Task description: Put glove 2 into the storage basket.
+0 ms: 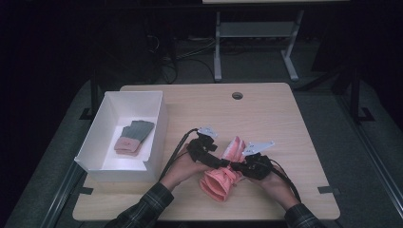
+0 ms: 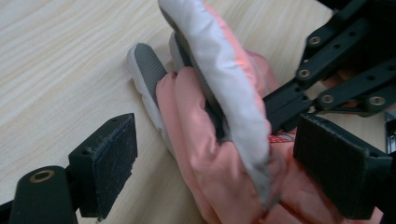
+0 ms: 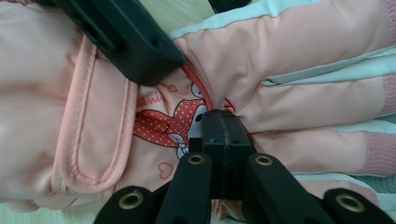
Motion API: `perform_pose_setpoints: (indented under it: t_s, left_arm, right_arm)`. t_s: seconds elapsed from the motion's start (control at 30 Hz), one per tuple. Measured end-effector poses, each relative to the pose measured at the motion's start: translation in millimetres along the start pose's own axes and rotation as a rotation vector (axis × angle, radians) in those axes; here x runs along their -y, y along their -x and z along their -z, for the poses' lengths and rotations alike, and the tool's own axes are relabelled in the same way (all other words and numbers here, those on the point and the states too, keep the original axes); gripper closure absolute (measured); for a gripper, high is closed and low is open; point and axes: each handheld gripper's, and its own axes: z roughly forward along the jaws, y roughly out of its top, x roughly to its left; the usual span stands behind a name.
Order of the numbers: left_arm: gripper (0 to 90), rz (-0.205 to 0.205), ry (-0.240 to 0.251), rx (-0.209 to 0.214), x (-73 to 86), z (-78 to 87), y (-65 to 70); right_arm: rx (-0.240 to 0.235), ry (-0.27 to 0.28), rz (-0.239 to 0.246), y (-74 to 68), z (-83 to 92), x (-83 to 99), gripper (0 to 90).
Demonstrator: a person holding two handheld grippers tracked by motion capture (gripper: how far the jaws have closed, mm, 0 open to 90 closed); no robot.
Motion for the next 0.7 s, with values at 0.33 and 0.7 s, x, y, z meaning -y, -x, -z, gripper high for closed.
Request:
perform_pose_setpoints:
  t_s: [0.33,0.7]
  left_arm:
    - [13.6,0.075,-0.079,0.084,11.3,-17.0,-11.8]
    - [24.1,0.13,-0.127,0.2,12.1,-25.9,-15.7]
  right_arm:
    - [0.003,-0.001,0.001,-0.8,-1.4,2.5,90.0]
    - [-0.005,0.008,-0.001,0.0,-3.0,6.9,90.0]
